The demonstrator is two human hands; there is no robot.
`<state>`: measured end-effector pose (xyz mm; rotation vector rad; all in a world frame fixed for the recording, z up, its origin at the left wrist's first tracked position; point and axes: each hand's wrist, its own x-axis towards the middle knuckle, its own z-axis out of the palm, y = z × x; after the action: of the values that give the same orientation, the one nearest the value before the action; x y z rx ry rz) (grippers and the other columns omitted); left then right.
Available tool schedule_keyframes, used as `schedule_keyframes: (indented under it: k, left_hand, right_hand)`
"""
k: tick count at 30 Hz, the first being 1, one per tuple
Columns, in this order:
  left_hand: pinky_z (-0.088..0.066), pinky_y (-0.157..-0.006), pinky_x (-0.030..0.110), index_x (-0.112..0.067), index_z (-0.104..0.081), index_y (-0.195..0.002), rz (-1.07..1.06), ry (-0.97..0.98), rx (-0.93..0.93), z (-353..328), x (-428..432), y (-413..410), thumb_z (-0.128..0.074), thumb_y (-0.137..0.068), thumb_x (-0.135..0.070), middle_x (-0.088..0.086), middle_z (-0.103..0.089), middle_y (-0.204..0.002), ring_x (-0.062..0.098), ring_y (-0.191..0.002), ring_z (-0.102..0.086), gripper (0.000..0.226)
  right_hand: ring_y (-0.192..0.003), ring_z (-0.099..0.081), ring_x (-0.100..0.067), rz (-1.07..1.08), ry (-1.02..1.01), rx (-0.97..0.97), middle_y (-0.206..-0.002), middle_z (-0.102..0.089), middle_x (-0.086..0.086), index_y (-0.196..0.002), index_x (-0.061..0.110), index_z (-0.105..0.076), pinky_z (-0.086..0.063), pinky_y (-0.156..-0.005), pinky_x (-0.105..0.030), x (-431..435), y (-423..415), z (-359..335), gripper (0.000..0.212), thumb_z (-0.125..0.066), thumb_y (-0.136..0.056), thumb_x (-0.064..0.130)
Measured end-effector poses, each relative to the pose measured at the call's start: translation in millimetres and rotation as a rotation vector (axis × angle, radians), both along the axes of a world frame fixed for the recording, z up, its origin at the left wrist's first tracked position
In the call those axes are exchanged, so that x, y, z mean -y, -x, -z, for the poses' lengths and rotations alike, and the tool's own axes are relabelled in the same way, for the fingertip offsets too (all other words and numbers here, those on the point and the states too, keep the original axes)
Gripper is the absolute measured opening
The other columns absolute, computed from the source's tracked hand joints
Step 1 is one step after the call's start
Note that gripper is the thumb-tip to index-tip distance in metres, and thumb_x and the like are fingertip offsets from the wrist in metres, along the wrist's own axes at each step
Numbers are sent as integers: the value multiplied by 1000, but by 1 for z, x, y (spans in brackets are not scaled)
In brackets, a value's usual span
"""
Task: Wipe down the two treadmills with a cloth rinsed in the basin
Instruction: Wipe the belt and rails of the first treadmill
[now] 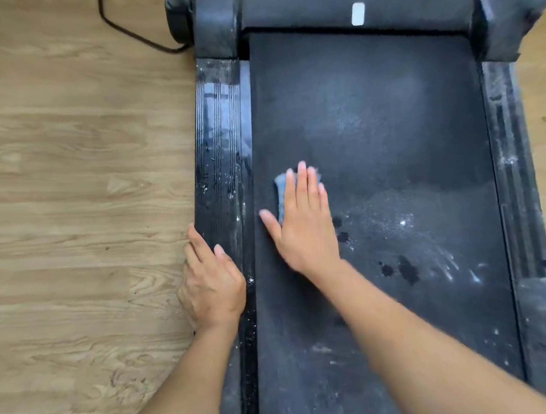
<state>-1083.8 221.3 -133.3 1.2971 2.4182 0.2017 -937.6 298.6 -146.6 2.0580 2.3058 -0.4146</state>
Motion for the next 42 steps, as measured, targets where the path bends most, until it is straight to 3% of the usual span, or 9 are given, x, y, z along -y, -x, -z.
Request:
schedule_keyframes:
  k: [4, 8, 12, 16, 22, 27, 31, 39, 42]
  left_hand:
    - [-51, -70, 56, -3, -31, -159, 9, -4, -6, 0, 2, 1, -29, -105, -35, 22, -55, -132, 48, -98, -65, 63]
    - [-50, -66, 56, -2, -32, -159, -1, 24, -3, -2, 2, 0, -42, -106, -28, 24, -56, -128, 49, -96, -64, 59]
    - [-49, -65, 54, -1, -33, -158, -8, 38, 0, 0, 3, 1, -46, -106, -25, 25, -57, -125, 49, -95, -64, 58]
    - [-50, -68, 55, 0, -33, -157, -9, 36, 8, 2, 1, 1, -46, -106, -25, 26, -57, -125, 49, -98, -63, 59]
    - [-50, -67, 54, 2, -35, -156, 2, 10, 7, 1, 2, 1, -40, -106, -27, 26, -56, -124, 48, -96, -63, 57]
    - [-49, -66, 54, 0, -35, -157, 5, 0, 32, -2, 2, 0, -41, -107, -28, 26, -56, -125, 49, -96, -63, 58]
    - [-49, -61, 53, 2, -35, -155, 28, 12, 30, -7, 2, 1, -36, -106, -29, 26, -57, -120, 48, -91, -64, 57]
    - [-50, -68, 56, 1, -33, -156, 21, 16, 22, -2, 2, 3, -45, -107, -26, 28, -56, -128, 50, -95, -64, 57]
    - [-47, -68, 58, 0, -32, -158, 8, -6, 11, 3, 3, 3, -44, -108, -26, 27, -53, -129, 51, -98, -63, 57]
  right_hand:
    - [-162, 8, -32, 104, 12, -20, -174, 6, -19, -166, 1, -3, -8, -130, -50, -60, -3, -1, 95, -20, -104, 71]
    - [-161, 10, -33, 11, 117, -6, -174, 12, -18, -165, 2, 0, -11, -130, -49, 122, -13, -12, 95, -32, -105, 68]
    - [-160, -13, -38, 30, 179, 35, -174, -2, -20, -164, -1, -18, -20, -122, -50, 232, -21, -14, 92, -36, -104, 67]
    - [-161, 10, -32, 85, 126, 11, -174, 9, -19, -166, 1, -6, -7, -130, -50, 118, -16, -8, 96, -27, -104, 72]
    - [-161, 8, -32, 162, 32, 0, -174, 7, -20, -166, 3, -1, -6, -130, -51, -62, -28, -5, 101, -23, -100, 77]
    - [-161, 16, -29, 118, 97, -13, -174, 15, -14, -166, 4, 4, -4, -131, -48, 109, -41, -13, 97, -28, -104, 72]
    - [-162, -4, -36, 101, 203, 21, -175, 6, -13, -166, 2, -7, -9, -127, -47, 254, -55, -19, 95, -36, -103, 68]
    - [-161, 12, -28, 195, 37, 1, -175, 8, -15, -166, 6, -1, -3, -131, -49, -24, -53, -12, 97, -25, -102, 75]
    - [-162, 11, -28, 210, 37, -7, -175, 9, -15, -166, 5, 1, -5, -131, -49, -33, -60, -6, 99, -23, -101, 76]
